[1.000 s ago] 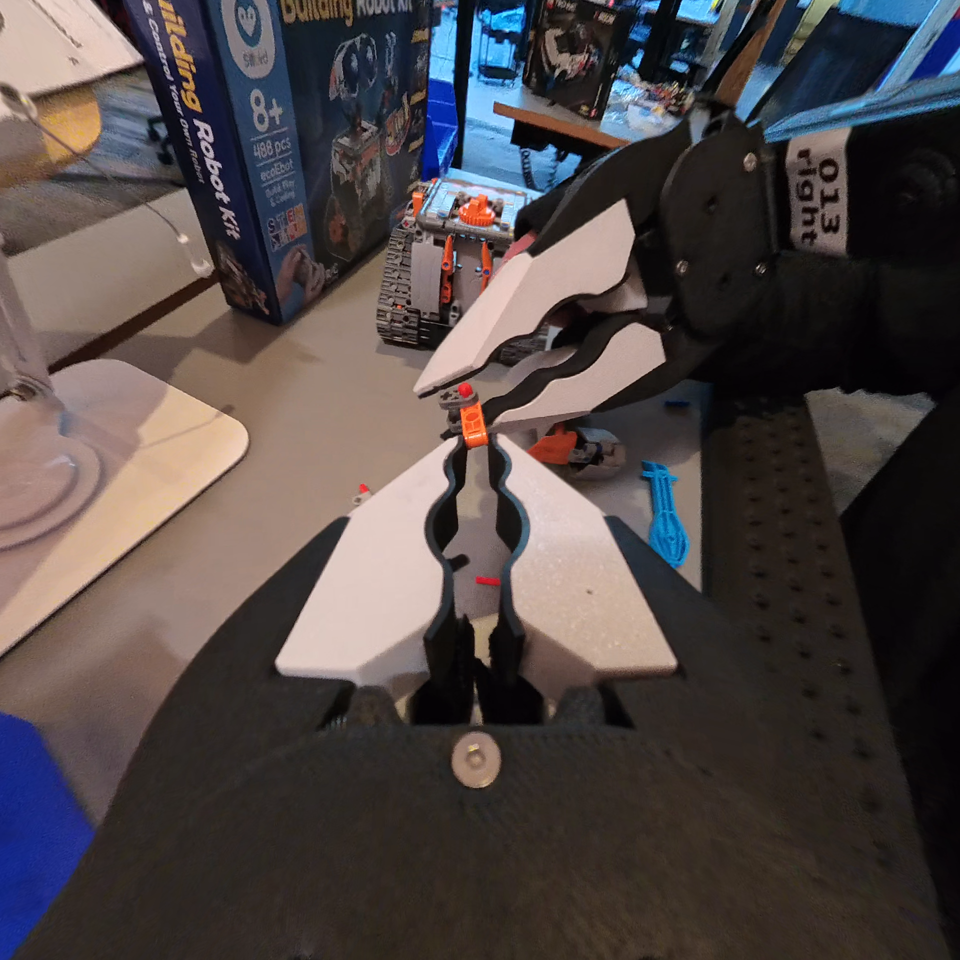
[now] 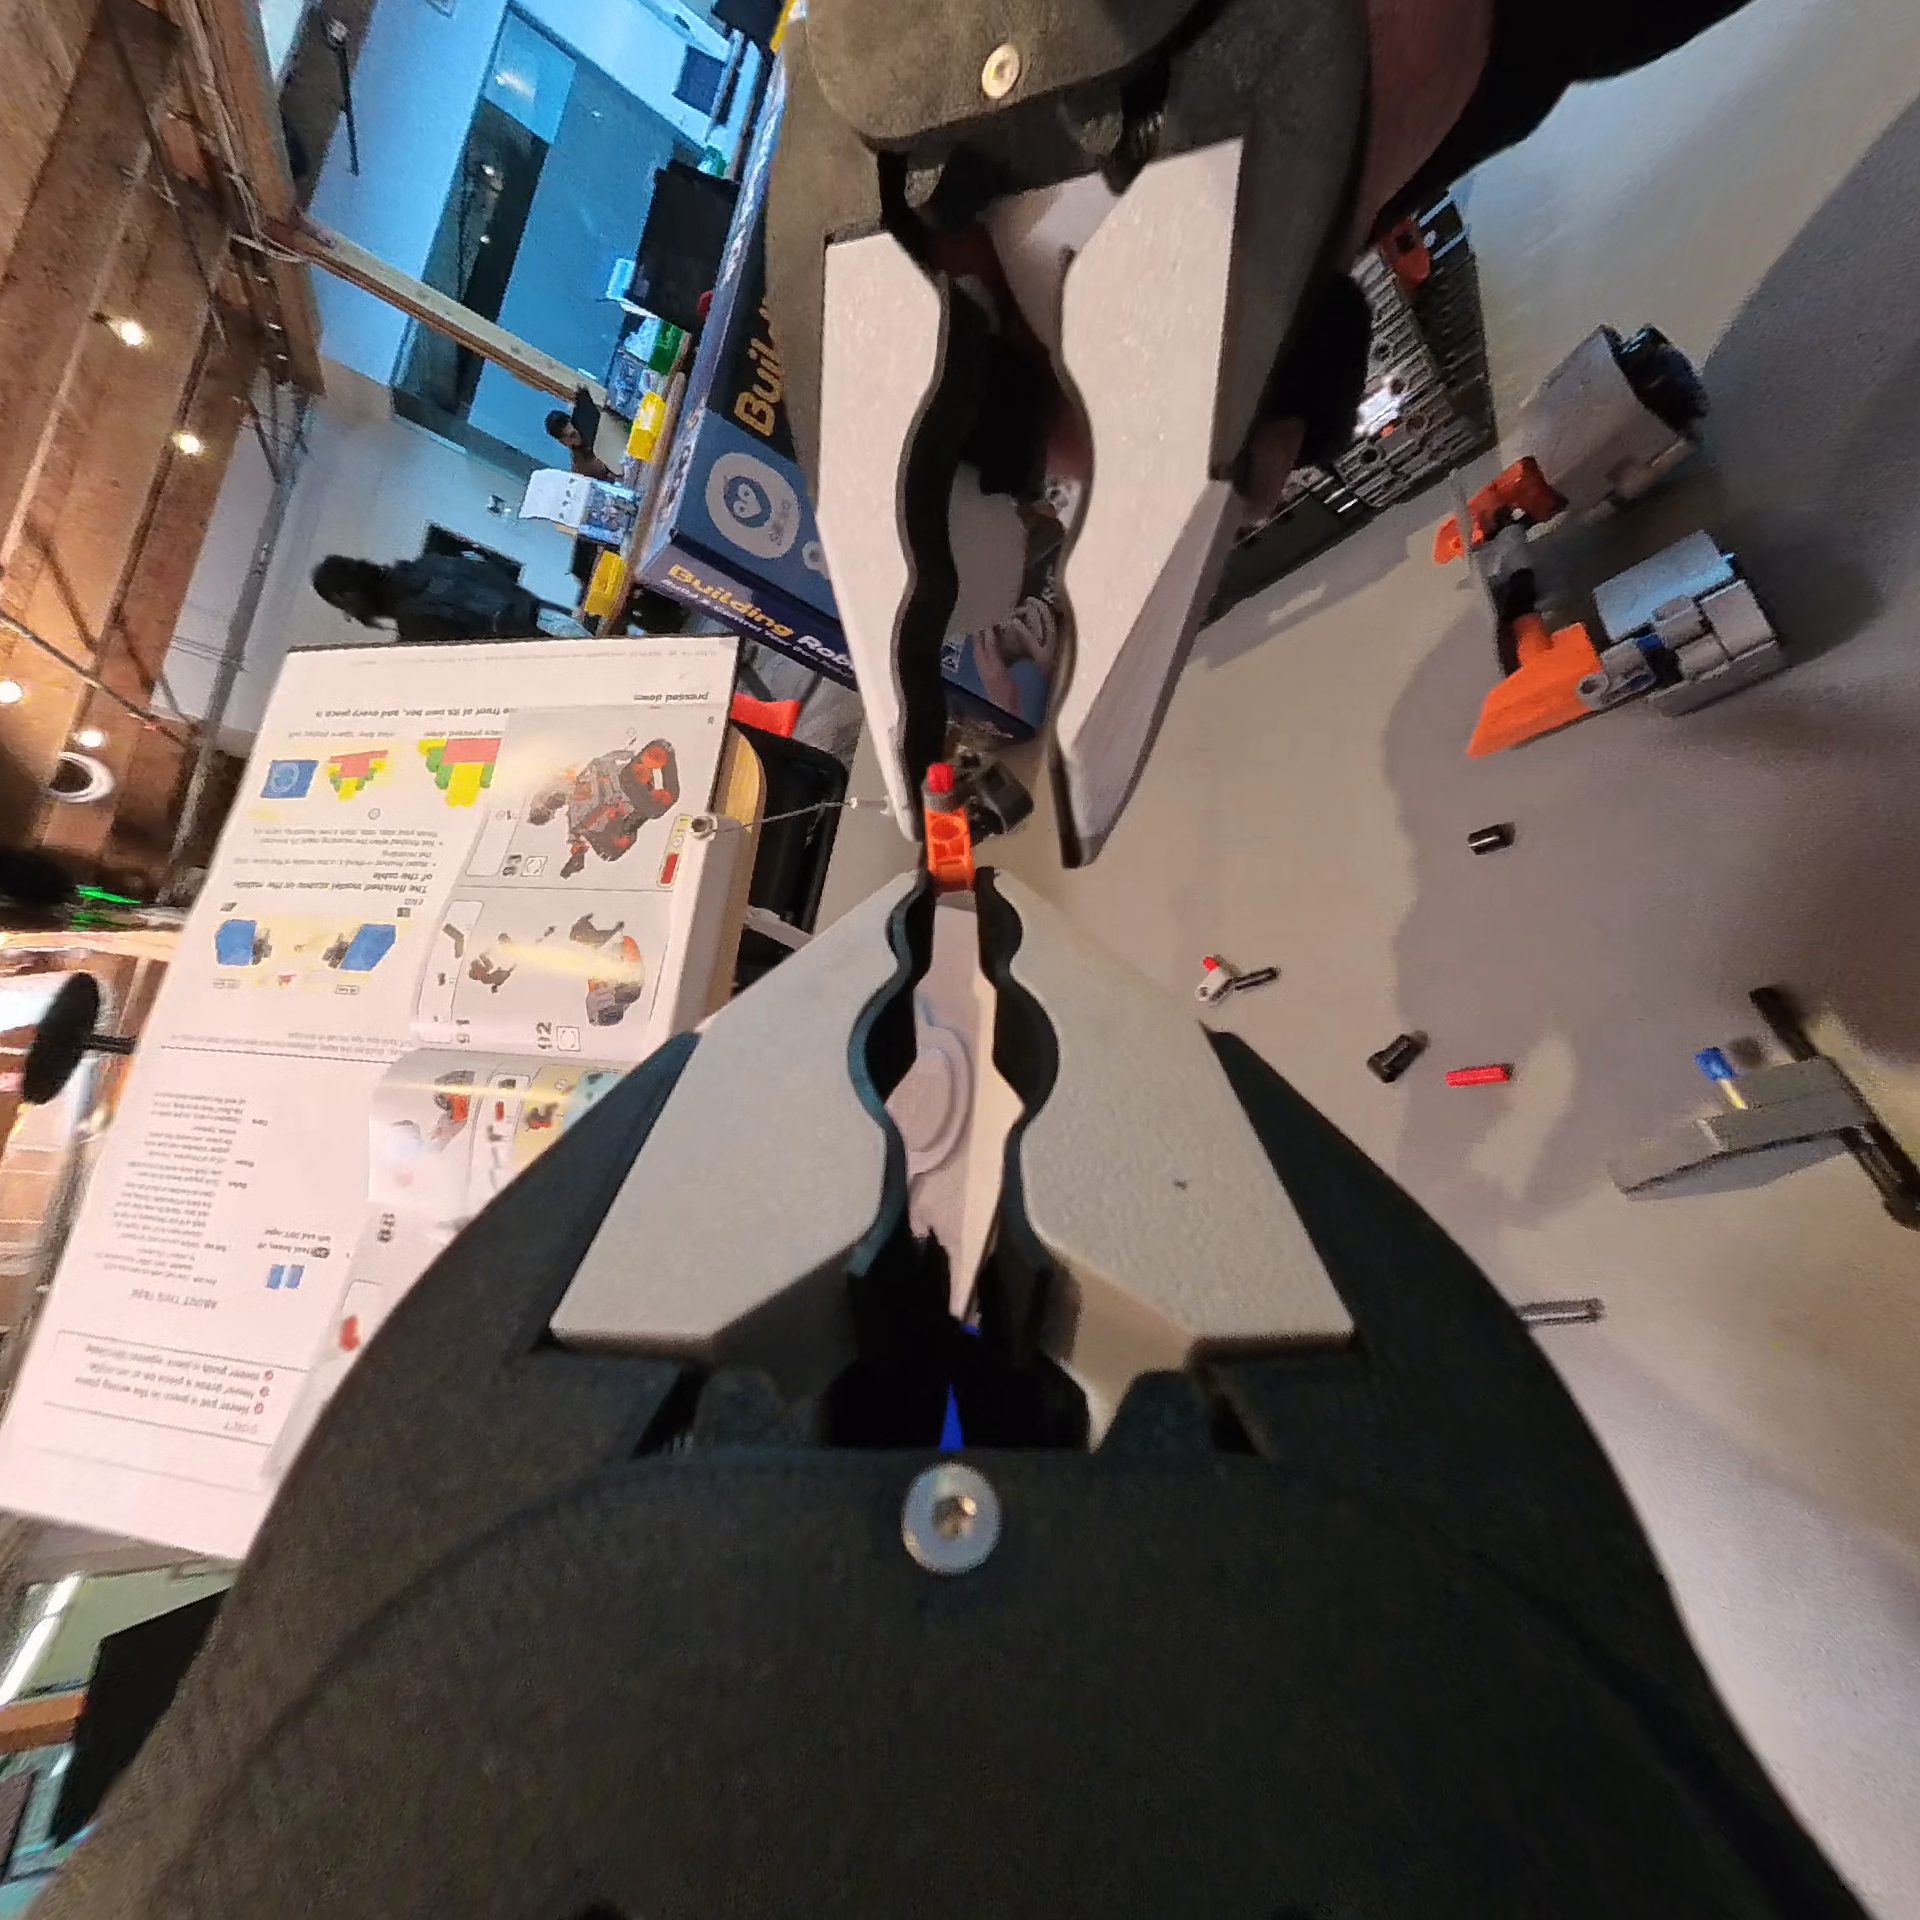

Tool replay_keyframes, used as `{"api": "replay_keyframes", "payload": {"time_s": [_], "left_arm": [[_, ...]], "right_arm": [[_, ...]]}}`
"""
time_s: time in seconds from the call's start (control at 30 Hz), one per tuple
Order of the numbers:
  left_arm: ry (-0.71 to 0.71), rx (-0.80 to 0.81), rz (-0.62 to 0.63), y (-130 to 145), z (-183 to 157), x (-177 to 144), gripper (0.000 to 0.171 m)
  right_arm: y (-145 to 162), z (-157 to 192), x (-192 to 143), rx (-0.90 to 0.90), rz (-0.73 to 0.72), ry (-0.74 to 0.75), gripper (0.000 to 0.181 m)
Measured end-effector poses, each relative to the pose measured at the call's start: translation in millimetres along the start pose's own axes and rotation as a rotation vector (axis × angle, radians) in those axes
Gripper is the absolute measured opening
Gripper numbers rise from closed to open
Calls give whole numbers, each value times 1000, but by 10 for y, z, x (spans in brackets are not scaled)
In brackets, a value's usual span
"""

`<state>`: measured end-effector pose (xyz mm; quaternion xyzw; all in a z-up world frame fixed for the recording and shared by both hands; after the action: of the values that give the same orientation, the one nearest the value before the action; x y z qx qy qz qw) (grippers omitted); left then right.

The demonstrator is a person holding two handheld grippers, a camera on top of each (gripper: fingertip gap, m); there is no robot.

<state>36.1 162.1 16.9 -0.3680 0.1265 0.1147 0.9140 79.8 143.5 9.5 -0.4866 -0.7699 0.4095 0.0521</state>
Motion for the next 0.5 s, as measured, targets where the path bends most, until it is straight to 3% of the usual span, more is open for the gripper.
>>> {"api": "replay_keyframes", "payload": {"time_s": [0.13,0.5], "left_arm": [[-36,17,-32,-56,12,5,5],[-81,-85,-108,-125,81,39,7]], "right_arm": [[-20,-35,-19,33,4,17,16],[-57,-148,-75,-49,83,145,15]]}}
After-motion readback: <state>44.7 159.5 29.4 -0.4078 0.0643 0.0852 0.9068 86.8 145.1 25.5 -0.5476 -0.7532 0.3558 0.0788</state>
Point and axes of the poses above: each gripper's, where its closed fingertips meet, x out along the fingers, y out of its underside, z = x × y across the jaws, the point moved 3 cm from there along -x, back along the fingers, and after that the axes turned 12 degrees about -x, right-handed, at the moved point
